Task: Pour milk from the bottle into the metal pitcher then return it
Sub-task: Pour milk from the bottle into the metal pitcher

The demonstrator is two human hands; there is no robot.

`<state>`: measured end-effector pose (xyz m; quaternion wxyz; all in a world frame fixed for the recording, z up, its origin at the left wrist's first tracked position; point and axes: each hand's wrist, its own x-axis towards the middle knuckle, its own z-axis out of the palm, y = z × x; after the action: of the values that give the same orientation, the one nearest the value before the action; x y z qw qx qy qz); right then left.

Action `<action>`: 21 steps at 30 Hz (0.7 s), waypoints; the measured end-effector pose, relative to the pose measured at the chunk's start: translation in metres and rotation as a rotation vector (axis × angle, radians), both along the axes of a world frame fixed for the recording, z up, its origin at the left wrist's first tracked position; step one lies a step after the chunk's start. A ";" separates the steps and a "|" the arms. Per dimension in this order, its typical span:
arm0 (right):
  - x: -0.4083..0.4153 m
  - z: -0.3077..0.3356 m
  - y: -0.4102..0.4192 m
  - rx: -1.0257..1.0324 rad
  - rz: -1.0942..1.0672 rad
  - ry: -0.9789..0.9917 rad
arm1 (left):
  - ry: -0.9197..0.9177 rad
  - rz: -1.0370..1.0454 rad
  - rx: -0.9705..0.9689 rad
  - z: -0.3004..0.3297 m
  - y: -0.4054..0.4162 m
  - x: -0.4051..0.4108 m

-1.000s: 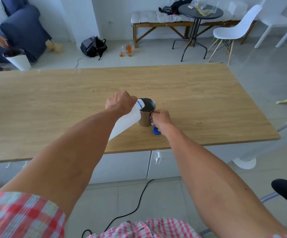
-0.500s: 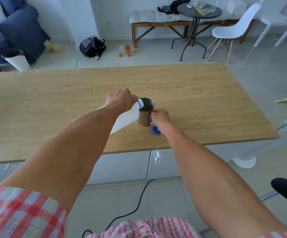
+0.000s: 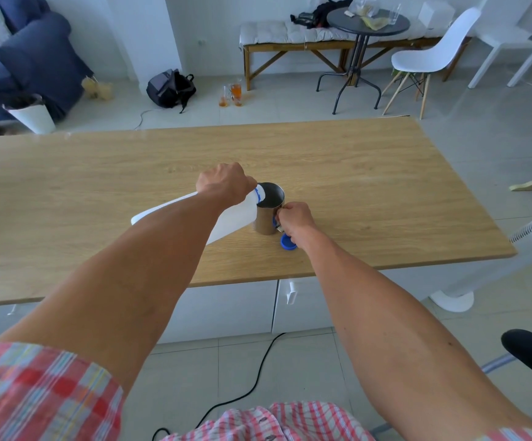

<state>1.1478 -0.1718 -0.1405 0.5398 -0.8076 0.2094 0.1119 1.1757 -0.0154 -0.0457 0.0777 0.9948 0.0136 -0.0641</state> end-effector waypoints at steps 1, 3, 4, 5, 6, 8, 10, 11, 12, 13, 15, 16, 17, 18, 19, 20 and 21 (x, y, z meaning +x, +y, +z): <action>0.000 0.000 0.000 -0.002 0.002 0.001 | -0.001 0.000 0.000 0.000 0.000 0.000; 0.001 0.000 0.000 -0.004 0.004 0.003 | -0.003 -0.001 0.002 -0.001 0.000 0.000; 0.001 0.000 0.000 -0.005 0.005 0.002 | -0.005 -0.001 0.005 0.000 0.000 0.001; 0.001 0.000 0.000 -0.005 0.006 0.003 | -0.006 -0.002 0.008 0.000 -0.001 0.001; 0.001 -0.001 -0.001 -0.007 0.007 0.003 | -0.006 -0.004 0.014 0.000 -0.001 0.001; 0.002 -0.001 -0.001 -0.007 0.006 0.007 | -0.003 -0.007 0.022 0.000 -0.002 0.002; 0.002 0.000 -0.001 0.000 0.007 0.014 | 0.002 -0.006 0.026 0.000 -0.002 0.003; 0.002 0.000 -0.001 0.004 0.006 0.016 | 0.003 -0.007 0.028 0.000 -0.002 0.003; 0.002 0.000 -0.001 0.010 0.003 0.015 | 0.003 -0.008 0.030 0.000 -0.002 0.003; 0.003 -0.001 -0.001 0.017 -0.002 0.015 | 0.004 -0.010 0.030 0.000 -0.002 0.003; 0.003 -0.001 -0.001 0.023 -0.006 0.017 | 0.005 -0.014 0.027 0.000 -0.002 0.004; 0.003 -0.001 -0.001 0.022 -0.007 0.019 | 0.006 -0.016 0.028 0.000 -0.002 0.004; 0.003 -0.001 -0.001 0.021 -0.007 0.021 | 0.007 -0.016 0.030 0.000 -0.002 0.004; 0.003 -0.001 -0.001 0.019 -0.006 0.022 | 0.007 -0.016 0.031 0.000 -0.002 0.004; 0.003 -0.001 -0.001 0.017 -0.005 0.022 | 0.007 -0.017 0.033 0.000 -0.002 0.005; 0.003 -0.001 -0.001 0.016 -0.003 0.022 | 0.007 -0.018 0.033 0.000 -0.002 0.005; 0.002 -0.001 -0.001 0.016 -0.001 0.023 | 0.008 -0.018 0.034 0.000 -0.002 0.005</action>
<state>1.1503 -0.1728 -0.1411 0.5438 -0.8019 0.2152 0.1224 1.1803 -0.0174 -0.0459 0.0603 0.9958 0.0061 -0.0685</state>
